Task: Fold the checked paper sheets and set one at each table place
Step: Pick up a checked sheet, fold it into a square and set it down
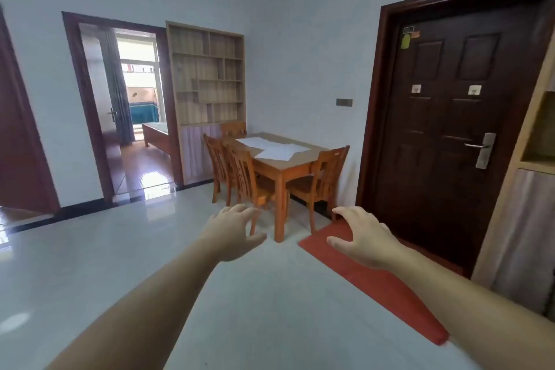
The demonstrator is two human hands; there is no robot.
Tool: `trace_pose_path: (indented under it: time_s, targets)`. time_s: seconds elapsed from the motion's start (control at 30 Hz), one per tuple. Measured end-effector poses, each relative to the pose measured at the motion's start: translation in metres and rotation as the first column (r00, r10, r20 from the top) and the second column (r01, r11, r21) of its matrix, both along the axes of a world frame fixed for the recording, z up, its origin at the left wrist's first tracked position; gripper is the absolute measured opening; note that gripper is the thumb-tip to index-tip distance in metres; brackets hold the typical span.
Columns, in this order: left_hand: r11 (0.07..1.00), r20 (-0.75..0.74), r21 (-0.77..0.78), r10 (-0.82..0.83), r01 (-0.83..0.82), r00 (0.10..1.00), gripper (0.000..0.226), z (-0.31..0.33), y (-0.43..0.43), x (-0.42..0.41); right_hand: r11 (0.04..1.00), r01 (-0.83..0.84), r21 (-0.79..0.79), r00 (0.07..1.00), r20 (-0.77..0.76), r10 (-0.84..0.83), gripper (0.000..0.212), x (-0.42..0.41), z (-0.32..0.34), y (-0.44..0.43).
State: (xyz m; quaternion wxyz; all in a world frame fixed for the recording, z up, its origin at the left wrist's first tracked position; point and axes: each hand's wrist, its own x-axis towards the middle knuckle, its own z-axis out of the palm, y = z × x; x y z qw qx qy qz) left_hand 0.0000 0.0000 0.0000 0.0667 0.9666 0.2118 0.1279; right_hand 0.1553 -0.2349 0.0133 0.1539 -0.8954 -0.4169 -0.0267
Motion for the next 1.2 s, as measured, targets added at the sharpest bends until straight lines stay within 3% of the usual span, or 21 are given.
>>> trace_pose_path:
  time_s: [0.13,0.53,0.87,1.2]
  targets:
    - [0.999,-0.051,-0.049,0.014,-0.017,0.999,0.058,-0.016,0.060,0.061,0.998,0.065,-0.012,0.994,-0.084,-0.066,0.071,0.061,-0.009,0.057]
    - [0.999,-0.105,-0.050,-0.012,0.006,0.994,0.062,-0.046,0.178,0.252,0.996,0.073,-0.046,0.990,-0.114,-0.078,0.069,0.234,-0.035,0.172]
    - [0.996,-0.195,-0.041,0.064,-0.073,0.979,0.057,-0.050,0.258,0.458,0.999,0.038,0.004,0.978,-0.205,-0.037,0.071,0.459,-0.065,0.277]
    - [0.990,-0.116,-0.046,0.126,-0.132,0.985,0.055,-0.021,0.335,0.627,0.998,-0.038,0.052,0.986,-0.159,0.046,0.072,0.627,-0.031,0.369]
